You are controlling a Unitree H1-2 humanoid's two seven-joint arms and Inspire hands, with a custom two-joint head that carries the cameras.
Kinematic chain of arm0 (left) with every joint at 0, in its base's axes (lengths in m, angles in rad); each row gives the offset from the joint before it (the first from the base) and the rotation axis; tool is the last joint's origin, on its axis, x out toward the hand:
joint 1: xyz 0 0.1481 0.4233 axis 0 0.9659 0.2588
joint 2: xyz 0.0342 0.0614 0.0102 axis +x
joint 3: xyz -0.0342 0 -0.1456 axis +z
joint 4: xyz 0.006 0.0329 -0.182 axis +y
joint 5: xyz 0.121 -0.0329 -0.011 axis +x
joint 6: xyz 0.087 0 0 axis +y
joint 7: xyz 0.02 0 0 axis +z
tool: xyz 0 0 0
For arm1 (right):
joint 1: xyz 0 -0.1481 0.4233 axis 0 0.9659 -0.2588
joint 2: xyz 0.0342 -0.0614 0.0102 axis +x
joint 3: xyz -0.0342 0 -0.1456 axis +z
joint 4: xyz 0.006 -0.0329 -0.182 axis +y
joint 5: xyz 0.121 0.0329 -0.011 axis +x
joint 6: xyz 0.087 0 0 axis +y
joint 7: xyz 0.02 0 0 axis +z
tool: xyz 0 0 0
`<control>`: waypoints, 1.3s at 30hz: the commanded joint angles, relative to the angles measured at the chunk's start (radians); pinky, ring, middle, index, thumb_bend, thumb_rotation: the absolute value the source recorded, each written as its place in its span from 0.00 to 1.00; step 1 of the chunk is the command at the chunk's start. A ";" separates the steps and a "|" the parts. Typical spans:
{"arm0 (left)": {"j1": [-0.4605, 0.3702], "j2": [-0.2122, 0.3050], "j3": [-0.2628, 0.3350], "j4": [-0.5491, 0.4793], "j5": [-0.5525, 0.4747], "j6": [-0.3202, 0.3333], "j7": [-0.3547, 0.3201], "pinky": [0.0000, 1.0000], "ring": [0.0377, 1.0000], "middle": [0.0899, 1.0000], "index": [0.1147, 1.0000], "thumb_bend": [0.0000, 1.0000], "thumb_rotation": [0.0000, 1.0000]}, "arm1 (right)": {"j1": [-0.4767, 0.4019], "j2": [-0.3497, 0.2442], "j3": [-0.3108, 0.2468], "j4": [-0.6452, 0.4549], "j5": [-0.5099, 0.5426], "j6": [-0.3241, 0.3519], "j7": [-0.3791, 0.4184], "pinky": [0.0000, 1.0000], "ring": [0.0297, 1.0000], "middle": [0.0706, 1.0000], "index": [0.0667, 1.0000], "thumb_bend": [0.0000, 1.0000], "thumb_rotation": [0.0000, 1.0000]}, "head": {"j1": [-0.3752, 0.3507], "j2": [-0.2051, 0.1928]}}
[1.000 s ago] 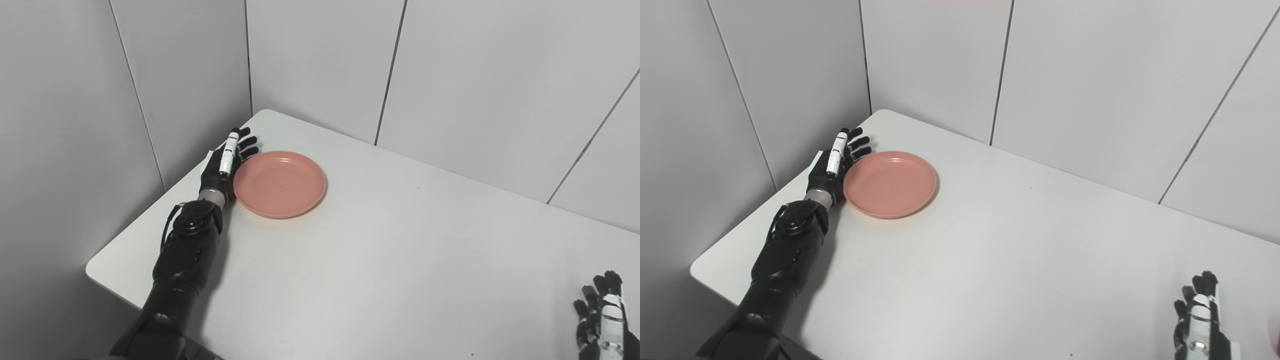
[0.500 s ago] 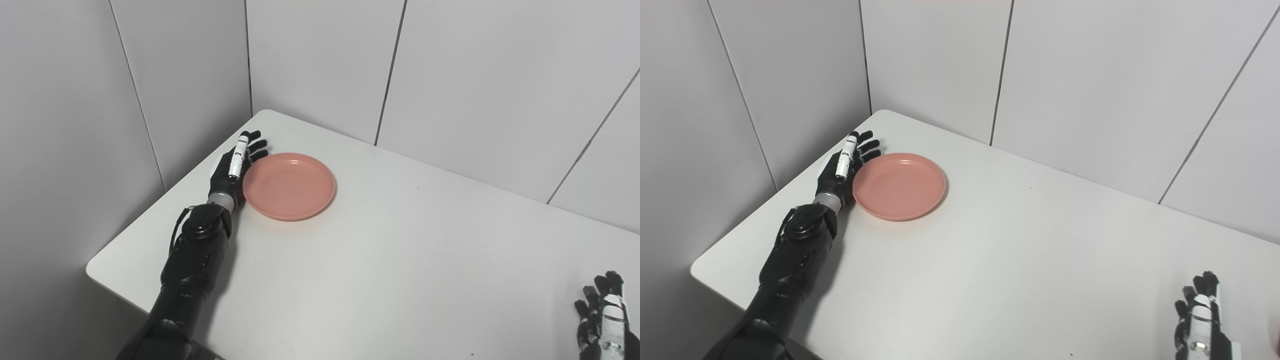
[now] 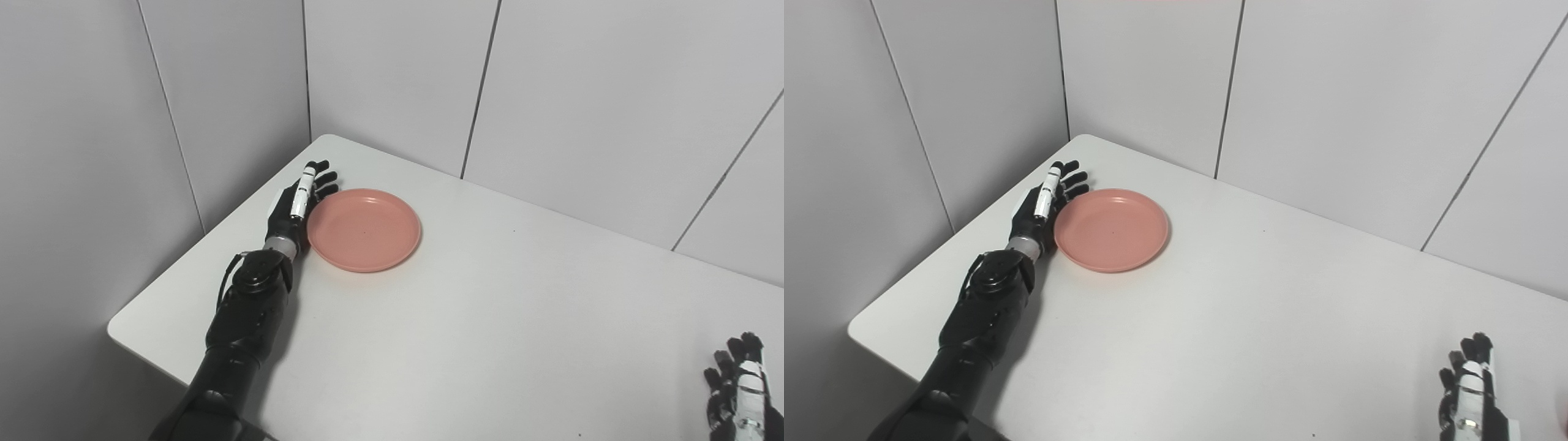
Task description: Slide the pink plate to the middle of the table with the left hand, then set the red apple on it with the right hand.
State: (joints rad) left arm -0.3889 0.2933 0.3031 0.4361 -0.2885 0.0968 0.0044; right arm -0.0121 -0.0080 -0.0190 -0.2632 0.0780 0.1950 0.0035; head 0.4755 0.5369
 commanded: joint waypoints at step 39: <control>-0.038 -0.120 -0.106 0.050 0.027 0.018 -0.048 0.84 0.84 0.83 0.81 0.34 1.00 | -0.016 0.002 -0.002 -0.007 -0.002 -0.026 0.001 1.00 0.98 0.97 0.97 0.07 1.00 | -0.045 0.035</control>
State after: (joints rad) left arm -0.4398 0.1979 0.2098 0.4694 -0.2650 0.0686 -0.0462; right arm -0.0117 -0.0040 -0.0200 -0.2546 0.0739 0.1948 -0.0006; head 0.4311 0.5706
